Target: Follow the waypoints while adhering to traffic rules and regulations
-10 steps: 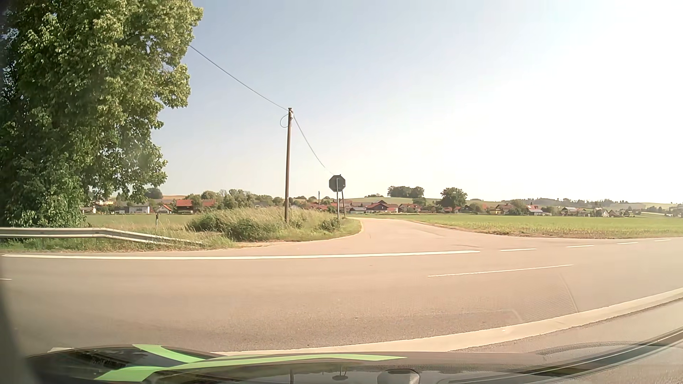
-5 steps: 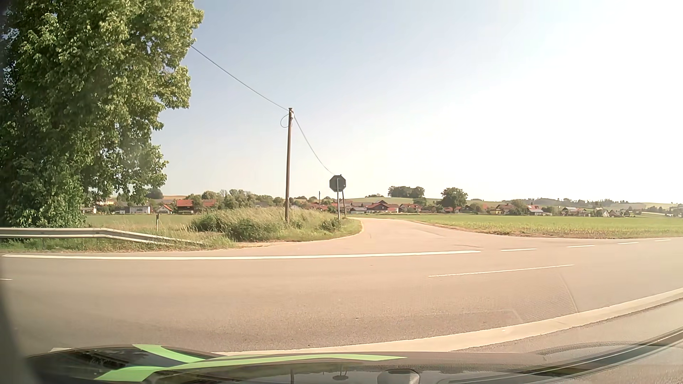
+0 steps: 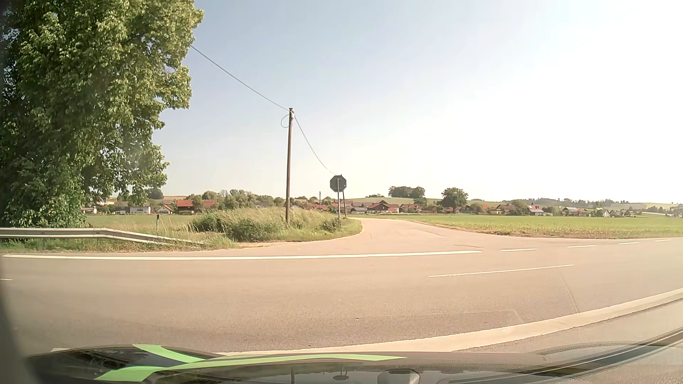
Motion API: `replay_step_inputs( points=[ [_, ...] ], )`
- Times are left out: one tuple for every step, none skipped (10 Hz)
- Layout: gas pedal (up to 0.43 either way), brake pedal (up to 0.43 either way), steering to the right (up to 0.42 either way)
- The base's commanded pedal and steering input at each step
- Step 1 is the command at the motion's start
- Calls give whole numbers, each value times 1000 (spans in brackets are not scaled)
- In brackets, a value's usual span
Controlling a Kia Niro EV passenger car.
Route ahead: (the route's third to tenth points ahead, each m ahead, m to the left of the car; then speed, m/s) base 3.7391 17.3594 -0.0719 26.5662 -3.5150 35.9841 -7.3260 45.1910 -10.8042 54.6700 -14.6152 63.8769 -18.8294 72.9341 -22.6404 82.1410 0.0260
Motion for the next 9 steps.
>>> replay_step_inputs(
  points=[
    [0, 79, -879],
    [0, 79, -880],
    [0, 73, -880],
    [0, 73, -880],
    [0, 73, -880],
    [0, 73, -880],
    [0, 79, -880],
    [0, 79, -880],
    [0, 79, -880]
  ],
)
